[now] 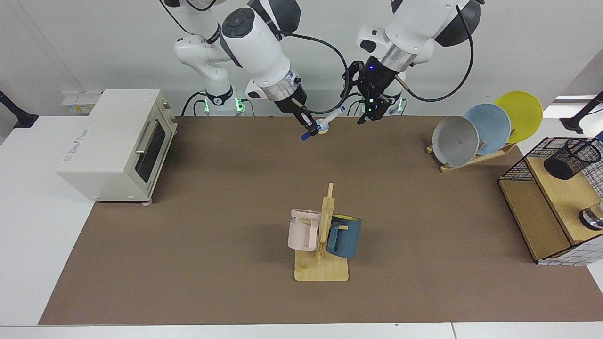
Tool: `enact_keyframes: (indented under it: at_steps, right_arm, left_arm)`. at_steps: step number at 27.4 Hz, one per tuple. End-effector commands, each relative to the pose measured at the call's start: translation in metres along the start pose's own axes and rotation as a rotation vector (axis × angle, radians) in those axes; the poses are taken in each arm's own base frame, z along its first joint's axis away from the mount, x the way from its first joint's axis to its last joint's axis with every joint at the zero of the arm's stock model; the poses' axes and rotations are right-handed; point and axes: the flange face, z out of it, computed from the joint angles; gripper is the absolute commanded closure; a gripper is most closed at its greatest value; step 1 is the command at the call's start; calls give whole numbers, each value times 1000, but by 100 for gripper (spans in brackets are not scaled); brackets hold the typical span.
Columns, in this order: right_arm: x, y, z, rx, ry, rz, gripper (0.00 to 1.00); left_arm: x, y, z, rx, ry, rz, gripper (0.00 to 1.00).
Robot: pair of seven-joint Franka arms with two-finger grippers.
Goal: Put markers into pen holder
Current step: 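Carry the marker to the middle while the left gripper reaches it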
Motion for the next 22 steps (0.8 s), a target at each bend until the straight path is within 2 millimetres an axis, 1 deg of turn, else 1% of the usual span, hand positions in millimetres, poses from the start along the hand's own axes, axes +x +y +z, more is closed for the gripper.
enact_keyframes:
  at_steps: [1, 2, 4, 9, 11, 13, 14, 17, 19, 22]
  right_arm:
    - [-7, 1, 3, 15, -18, 33, 100]
    - [-8, 1, 3, 17, -20, 33, 100]
    - [-9, 0, 2, 27, -22, 41, 100]
    - [-10, 0, 3, 26, -18, 38, 100]
    - [-12, 0, 4, 24, -19, 35, 100]
    - [-13, 0, 4, 24, -19, 34, 100]
    - [-13, 0, 4, 24, -19, 34, 100]
    - [-14, 1, 5, 23, -21, 33, 100]
    - [-14, 1, 5, 23, -21, 33, 100]
    - [-14, 1, 5, 23, -22, 34, 100]
  left_arm:
    - [-2, 9, 6, 12, 5, -1, 1]
    - [0, 11, 7, 11, 4, 2, 1]
    - [1, 14, 9, 9, 3, 4, 9]
    - [1, 13, 10, 6, 0, 3, 39]
    - [0, 13, 10, 5, -1, -1, 54]
    - [0, 13, 10, 4, -2, -1, 72]
    - [0, 12, 10, 5, -2, -3, 79]
    - [-2, 11, 11, 5, -4, -5, 92]
    - [-2, 9, 10, 10, -4, -4, 99]
    - [-3, 9, 10, 12, -3, -7, 100]
